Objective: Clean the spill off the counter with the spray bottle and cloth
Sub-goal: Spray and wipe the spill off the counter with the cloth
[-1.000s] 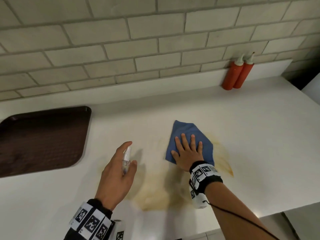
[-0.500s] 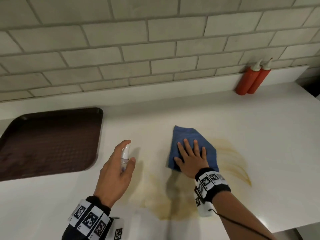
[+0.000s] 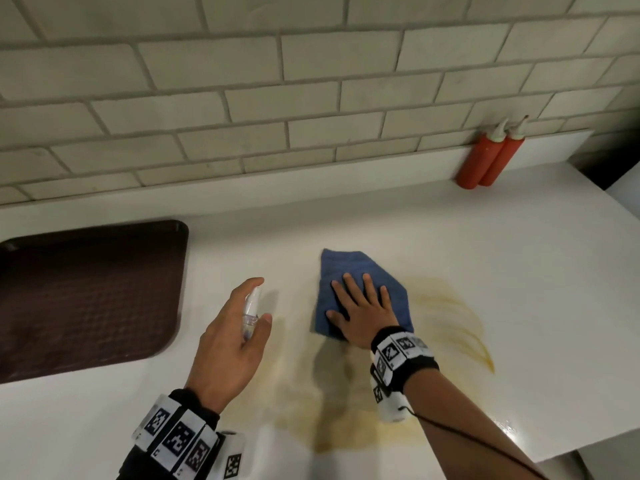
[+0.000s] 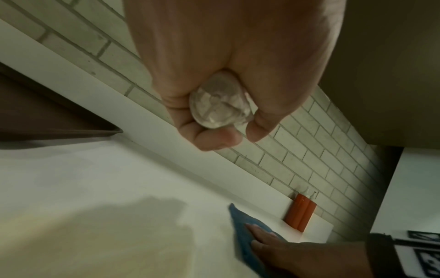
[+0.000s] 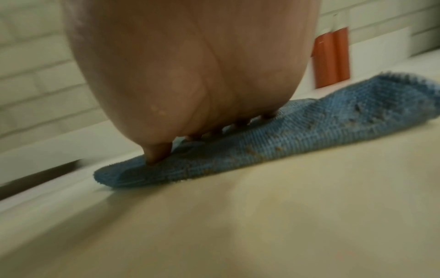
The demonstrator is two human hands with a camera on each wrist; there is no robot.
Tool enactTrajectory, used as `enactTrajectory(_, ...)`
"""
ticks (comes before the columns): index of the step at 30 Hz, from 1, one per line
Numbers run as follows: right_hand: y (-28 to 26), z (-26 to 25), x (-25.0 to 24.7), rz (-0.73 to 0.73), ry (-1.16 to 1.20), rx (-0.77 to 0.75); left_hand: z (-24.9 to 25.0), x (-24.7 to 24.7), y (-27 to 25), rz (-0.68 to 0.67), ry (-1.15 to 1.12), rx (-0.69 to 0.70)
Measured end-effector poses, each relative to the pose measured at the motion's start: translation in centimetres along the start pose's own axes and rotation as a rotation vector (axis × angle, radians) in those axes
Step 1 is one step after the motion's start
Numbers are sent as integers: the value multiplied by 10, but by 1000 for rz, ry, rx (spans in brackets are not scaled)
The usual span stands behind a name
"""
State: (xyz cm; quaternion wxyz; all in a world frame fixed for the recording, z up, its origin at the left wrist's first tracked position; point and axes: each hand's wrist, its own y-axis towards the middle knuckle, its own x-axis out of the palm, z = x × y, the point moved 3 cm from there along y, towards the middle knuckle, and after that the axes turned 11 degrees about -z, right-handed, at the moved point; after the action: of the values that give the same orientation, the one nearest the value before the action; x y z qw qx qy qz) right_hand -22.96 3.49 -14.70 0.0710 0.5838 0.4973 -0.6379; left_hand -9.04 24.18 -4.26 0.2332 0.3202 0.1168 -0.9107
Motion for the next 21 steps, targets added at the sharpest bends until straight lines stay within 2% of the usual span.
enactTrajectory(5, -12, 57, -4, 12, 69, 146, 11, 9, 6, -6, 14, -6)
enactTrajectory(10, -74, 51, 49, 71, -8, 57, 29, 32, 13, -39, 17, 7)
enactTrajectory(13, -89, 59, 53, 49, 10, 35, 39, 41, 17, -46, 23, 32)
enactTrajectory(15, -83, 81, 39, 50, 31, 59, 45, 44, 17, -45, 30, 28)
enactTrajectory(18, -56, 128, 13, 84, 107, 194, 49, 42, 14, -28, 36, 15)
enactTrajectory(21, -26, 151, -16, -11, 181, 304, 46, 39, 8, -7, 53, -5)
